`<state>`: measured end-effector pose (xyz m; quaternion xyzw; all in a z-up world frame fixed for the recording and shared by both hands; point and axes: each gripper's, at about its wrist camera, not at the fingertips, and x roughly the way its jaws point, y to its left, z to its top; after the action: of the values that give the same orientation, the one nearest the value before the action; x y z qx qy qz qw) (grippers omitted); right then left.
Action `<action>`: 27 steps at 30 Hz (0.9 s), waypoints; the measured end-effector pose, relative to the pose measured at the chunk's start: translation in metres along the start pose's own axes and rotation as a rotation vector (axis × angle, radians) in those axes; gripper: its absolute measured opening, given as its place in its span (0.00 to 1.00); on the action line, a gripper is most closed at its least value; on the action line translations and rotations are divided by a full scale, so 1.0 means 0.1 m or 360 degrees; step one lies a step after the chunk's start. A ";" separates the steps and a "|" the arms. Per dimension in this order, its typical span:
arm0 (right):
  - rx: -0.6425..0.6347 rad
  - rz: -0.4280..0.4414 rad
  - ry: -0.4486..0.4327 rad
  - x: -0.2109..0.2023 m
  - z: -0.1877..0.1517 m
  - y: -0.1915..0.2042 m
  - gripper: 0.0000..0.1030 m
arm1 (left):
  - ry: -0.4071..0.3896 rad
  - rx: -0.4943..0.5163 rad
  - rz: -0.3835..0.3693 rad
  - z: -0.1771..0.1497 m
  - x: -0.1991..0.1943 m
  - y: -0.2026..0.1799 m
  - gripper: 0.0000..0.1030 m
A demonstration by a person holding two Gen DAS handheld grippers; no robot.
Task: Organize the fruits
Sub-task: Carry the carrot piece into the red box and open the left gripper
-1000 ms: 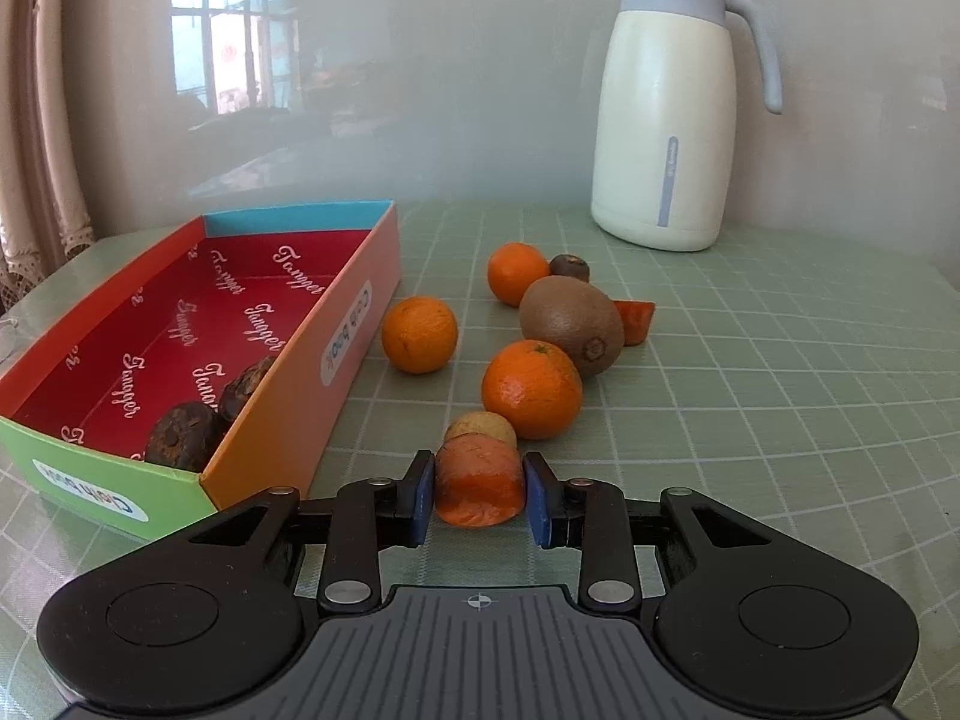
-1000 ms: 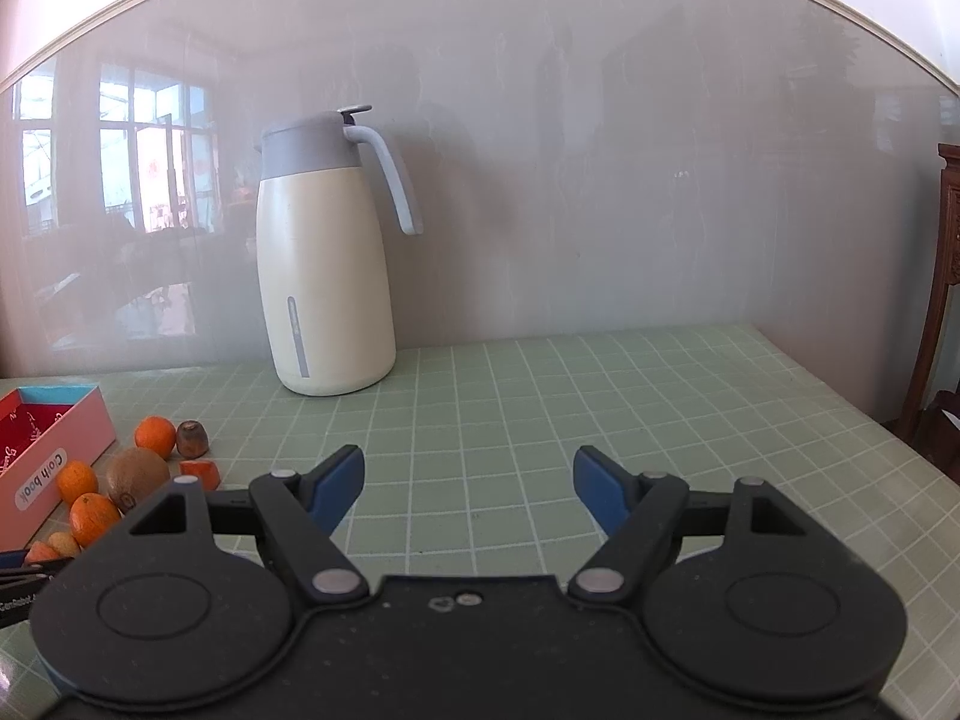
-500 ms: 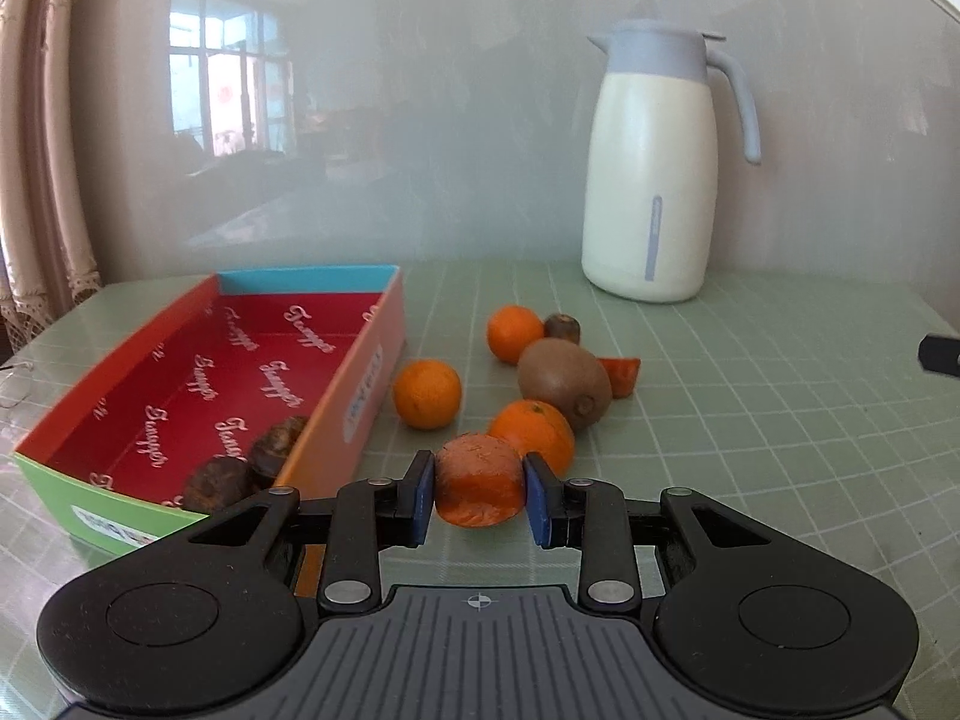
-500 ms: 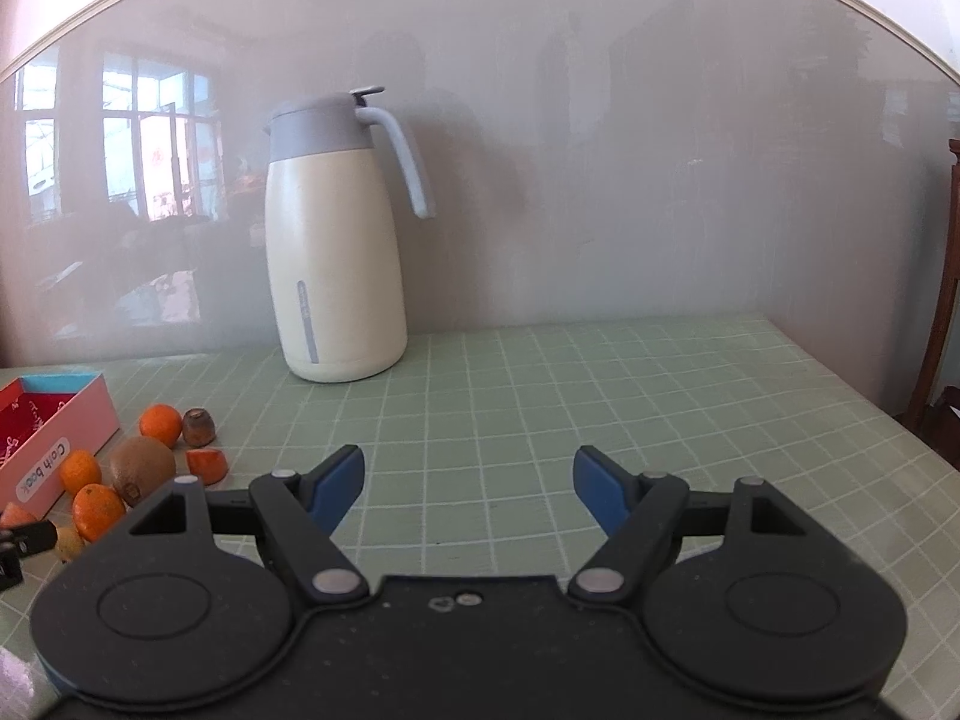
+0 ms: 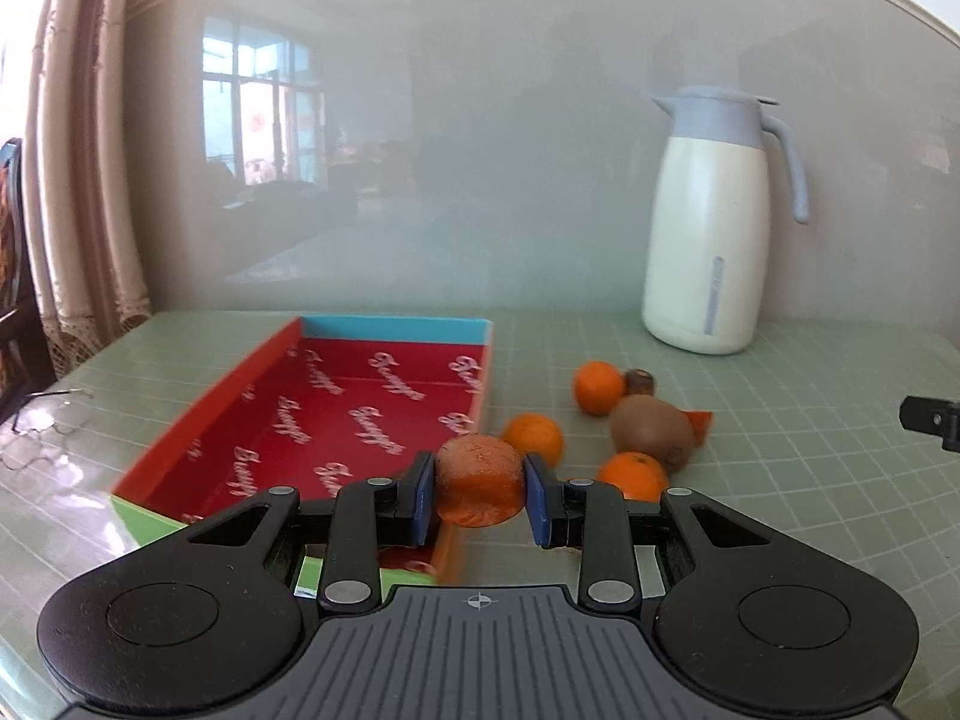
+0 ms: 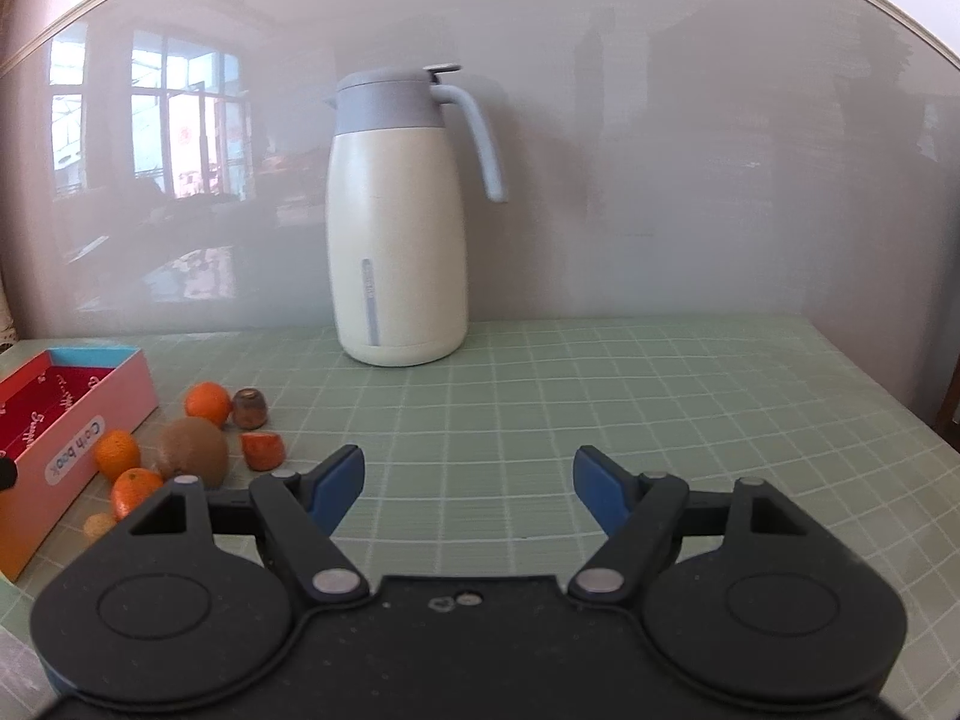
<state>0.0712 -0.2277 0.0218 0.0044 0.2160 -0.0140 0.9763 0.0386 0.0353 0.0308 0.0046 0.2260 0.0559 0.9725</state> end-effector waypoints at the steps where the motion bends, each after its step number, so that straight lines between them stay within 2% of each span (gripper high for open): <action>1: -0.0008 0.0007 0.0003 0.01 0.00 0.04 0.74 | -0.0002 -0.0002 0.0008 0.01 0.01 0.04 0.31; 7: -0.0043 0.0046 0.0018 0.05 0.00 0.25 0.74 | 0.0003 -0.0021 0.0085 0.04 0.09 0.32 0.31; 15: -0.0077 0.0102 0.0019 0.09 0.00 0.50 0.74 | 0.0024 -0.0037 0.0130 0.03 0.18 0.55 0.31; 22: -0.0084 0.0123 0.0020 0.12 0.00 0.57 0.74 | 0.0104 -0.0137 0.0193 0.03 0.39 0.84 0.31; 27: -0.0082 0.0128 0.0020 0.12 0.00 0.59 0.74 | 0.0123 -0.0166 0.0226 0.00 0.42 0.90 0.31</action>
<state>0.0840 -0.1693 0.0168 -0.0121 0.2221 0.0309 0.9745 0.0663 0.1295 0.0152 -0.0321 0.2592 0.1366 0.9556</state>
